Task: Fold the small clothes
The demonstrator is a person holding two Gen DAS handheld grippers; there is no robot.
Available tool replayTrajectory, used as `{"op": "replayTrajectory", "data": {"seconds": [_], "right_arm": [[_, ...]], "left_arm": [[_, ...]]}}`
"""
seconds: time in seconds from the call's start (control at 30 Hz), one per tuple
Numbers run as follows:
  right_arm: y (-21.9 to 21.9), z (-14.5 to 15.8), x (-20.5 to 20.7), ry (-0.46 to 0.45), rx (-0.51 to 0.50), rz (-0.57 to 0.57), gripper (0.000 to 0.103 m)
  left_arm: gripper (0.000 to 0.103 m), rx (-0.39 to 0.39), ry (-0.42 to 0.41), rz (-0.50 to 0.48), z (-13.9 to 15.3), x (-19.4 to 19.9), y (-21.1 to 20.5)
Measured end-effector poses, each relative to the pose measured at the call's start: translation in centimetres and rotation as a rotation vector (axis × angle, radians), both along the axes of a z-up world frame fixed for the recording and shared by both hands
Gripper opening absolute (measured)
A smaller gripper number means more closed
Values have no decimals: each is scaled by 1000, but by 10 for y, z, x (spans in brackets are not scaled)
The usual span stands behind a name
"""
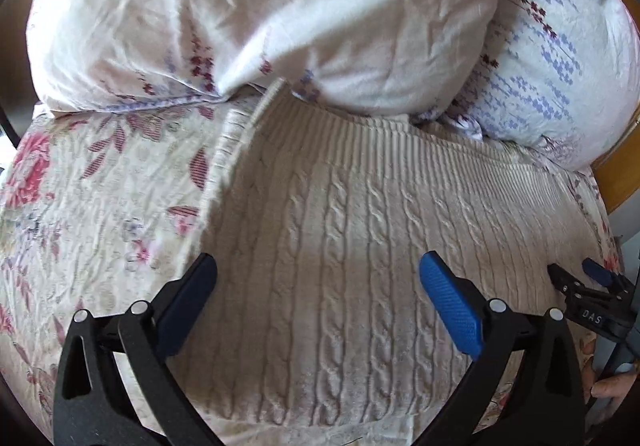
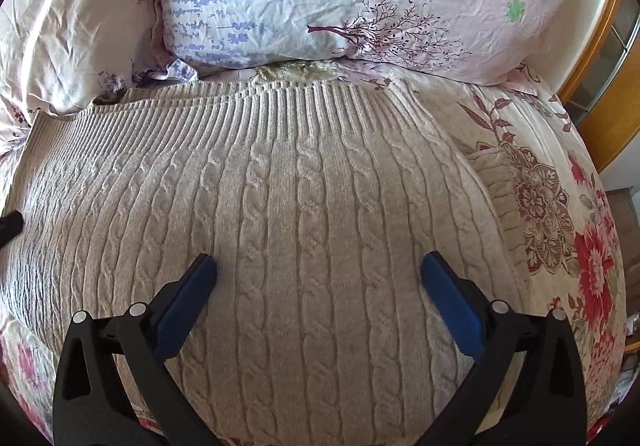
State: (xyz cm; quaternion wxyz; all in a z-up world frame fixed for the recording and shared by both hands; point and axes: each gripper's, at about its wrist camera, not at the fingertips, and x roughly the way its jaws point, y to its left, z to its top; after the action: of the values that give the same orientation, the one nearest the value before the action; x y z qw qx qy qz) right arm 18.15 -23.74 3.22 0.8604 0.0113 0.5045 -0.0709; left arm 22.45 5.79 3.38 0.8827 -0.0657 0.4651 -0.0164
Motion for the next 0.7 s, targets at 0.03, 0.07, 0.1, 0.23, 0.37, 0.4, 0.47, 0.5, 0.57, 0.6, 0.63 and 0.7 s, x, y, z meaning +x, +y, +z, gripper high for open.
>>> {"op": "replayTrajectory", "data": {"seconds": [0.03,0.07,0.1,0.23,0.37,0.4,0.47,0.5,0.57,0.6,0.63,0.7], "right_arm": [[0,0,0,-1,-1,0,102],[-1,0,0,-1,-2,1,102],[-1,0,0,-2,-4,1,102],[-1,0,0,-6,-13,1,102],[0,0,-1,-9,-14,-2,102],[0,0,-1,-6,-15,-8,102],[0,0,-1,-8,-14,-7,102],[0,0,-1,-9,-14,-6,102],[0,0,-1,-11,-14,-5,102],[0,0,-1,-12,-14,-4,102],[0,0,-1,-13,-14,-3,102],[0,0,-1,-17,-14,-3,102]], "left_arm": [[101,11,-11,22,3,-1,7],[101,12,-17,48,5,-1,15],[101,-4,-16,72,6,-1,26],[101,-143,49,147,-4,10,70],[101,-188,93,104,-13,15,82],[101,-180,96,84,-14,15,81],[101,-162,105,47,-17,15,73],[101,-145,109,29,-18,15,69],[101,-112,124,3,-21,17,61],[101,-97,135,-7,-24,18,58],[101,-85,144,-12,-27,19,56],[101,-56,139,-19,-28,19,52]]}}
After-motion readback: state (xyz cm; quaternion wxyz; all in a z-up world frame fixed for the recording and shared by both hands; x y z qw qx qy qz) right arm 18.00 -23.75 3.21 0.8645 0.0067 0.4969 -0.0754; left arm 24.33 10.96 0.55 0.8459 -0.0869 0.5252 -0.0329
